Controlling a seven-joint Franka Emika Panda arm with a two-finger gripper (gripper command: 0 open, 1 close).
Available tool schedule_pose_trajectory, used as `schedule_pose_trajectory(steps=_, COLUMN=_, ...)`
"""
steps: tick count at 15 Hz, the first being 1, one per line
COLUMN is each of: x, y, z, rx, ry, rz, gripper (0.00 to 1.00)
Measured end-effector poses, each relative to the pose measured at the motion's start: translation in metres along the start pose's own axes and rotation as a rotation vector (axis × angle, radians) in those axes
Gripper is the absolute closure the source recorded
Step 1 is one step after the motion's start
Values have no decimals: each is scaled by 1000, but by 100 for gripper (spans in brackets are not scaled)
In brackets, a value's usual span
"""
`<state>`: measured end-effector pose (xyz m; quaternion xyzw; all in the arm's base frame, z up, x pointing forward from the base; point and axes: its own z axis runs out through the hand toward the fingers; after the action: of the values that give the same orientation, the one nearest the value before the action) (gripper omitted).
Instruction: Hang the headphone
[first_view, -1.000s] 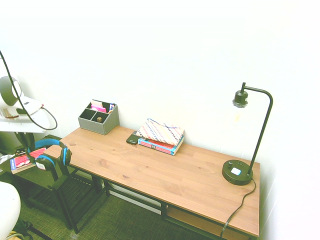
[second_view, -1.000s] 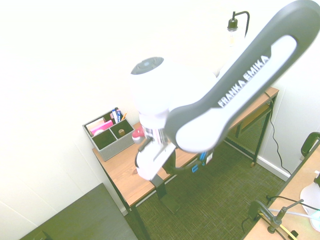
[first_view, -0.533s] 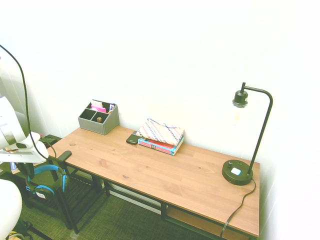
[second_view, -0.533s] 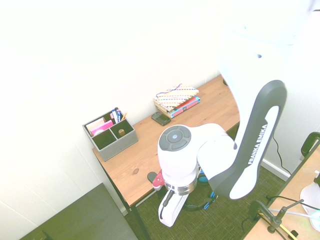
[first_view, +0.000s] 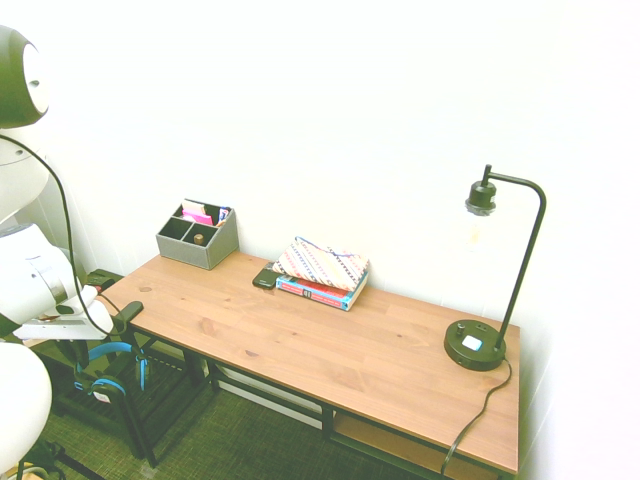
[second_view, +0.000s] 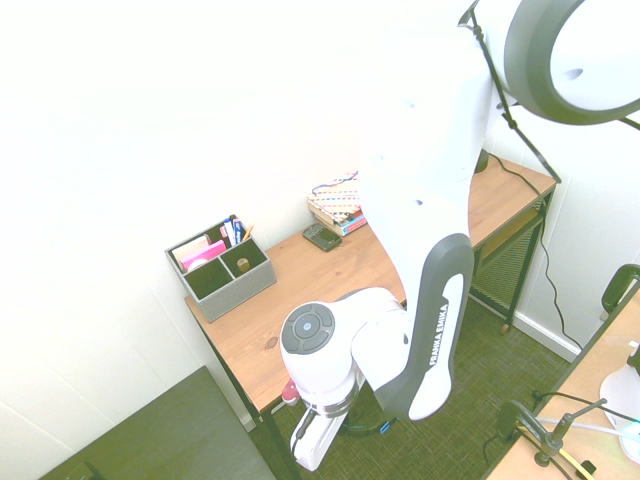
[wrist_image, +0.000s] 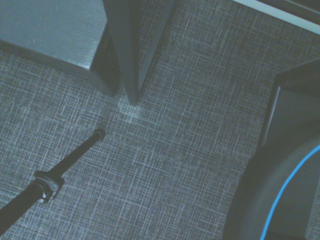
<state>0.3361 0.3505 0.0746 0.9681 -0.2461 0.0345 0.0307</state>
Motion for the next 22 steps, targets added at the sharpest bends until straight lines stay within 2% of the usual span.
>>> schedule_pose_trajectory(steps=7, x=0, y=-7, z=-2, rx=-7, ry=-27, rz=-3, gripper=0)
schedule_pose_trajectory(steps=11, x=10, y=-16, z=-25, rx=16, ry=-29, rz=3, gripper=0)
schedule_pose_trajectory(steps=13, x=34, y=-19, z=-60, rx=17, ry=-23, rz=-16, gripper=0)
schedule_pose_trajectory(steps=16, x=114, y=-1, z=-145, rx=54, ry=-14, rz=-65, gripper=0)
schedule_pose_trajectory(steps=20, x=214, y=75, z=-256, rx=89, ry=3, rz=-43, gripper=0)
schedule_pose_trajectory(steps=22, x=243, y=117, z=-282, rx=91, ry=8, rz=-4, gripper=0)
